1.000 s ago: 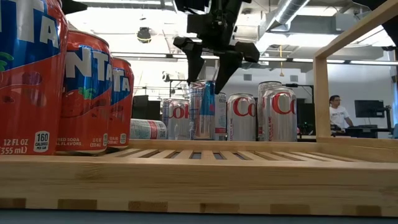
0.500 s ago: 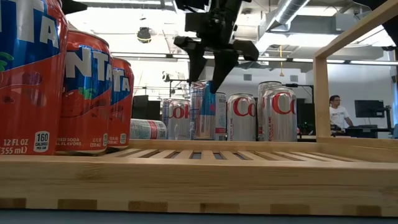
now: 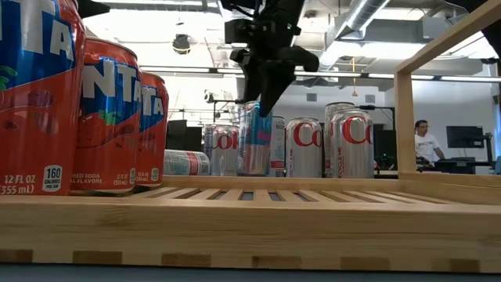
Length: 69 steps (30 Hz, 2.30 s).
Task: Place canned beverage on shelf
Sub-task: Put the bottom blue soda can on the shelf
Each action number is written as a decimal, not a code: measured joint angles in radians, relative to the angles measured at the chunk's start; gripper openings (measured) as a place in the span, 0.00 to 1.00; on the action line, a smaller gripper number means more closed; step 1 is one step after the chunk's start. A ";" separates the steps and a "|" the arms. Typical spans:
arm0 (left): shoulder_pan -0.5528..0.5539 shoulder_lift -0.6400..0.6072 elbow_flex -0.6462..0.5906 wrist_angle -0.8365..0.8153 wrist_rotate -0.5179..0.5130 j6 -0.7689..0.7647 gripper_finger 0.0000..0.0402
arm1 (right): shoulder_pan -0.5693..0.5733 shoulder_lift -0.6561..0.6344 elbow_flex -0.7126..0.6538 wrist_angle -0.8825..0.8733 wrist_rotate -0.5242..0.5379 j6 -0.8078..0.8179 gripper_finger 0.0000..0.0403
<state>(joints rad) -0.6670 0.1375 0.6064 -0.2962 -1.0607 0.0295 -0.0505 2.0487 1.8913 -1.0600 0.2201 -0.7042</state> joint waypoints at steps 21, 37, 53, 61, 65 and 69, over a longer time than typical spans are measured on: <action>0.000 0.000 0.000 0.002 -0.001 -0.120 0.87 | 0.117 0.000 0.301 -0.230 0.097 0.763 0.39; 0.000 0.000 0.000 -0.005 -0.059 -0.140 0.87 | 0.187 0.002 0.300 -0.271 -0.024 1.071 0.39; 0.000 0.000 0.000 -0.006 -0.077 -0.161 0.87 | 0.225 0.182 0.468 -0.279 -0.011 1.047 0.37; 0.000 0.000 -0.008 -0.005 -0.080 -0.172 0.87 | 0.234 0.185 0.462 -0.323 -0.001 1.097 0.35; 0.000 0.000 -0.009 -0.002 -0.081 -0.175 0.87 | 0.232 0.193 0.464 -0.312 -0.003 1.090 0.26; 0.000 0.000 -0.009 -0.004 -0.080 -0.175 0.87 | 0.232 0.192 0.460 -0.290 -0.009 1.029 0.16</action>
<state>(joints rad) -0.6674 0.1379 0.5972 -0.3006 -1.1412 -0.1459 0.1818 2.2410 2.3512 -1.3498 0.2115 0.3247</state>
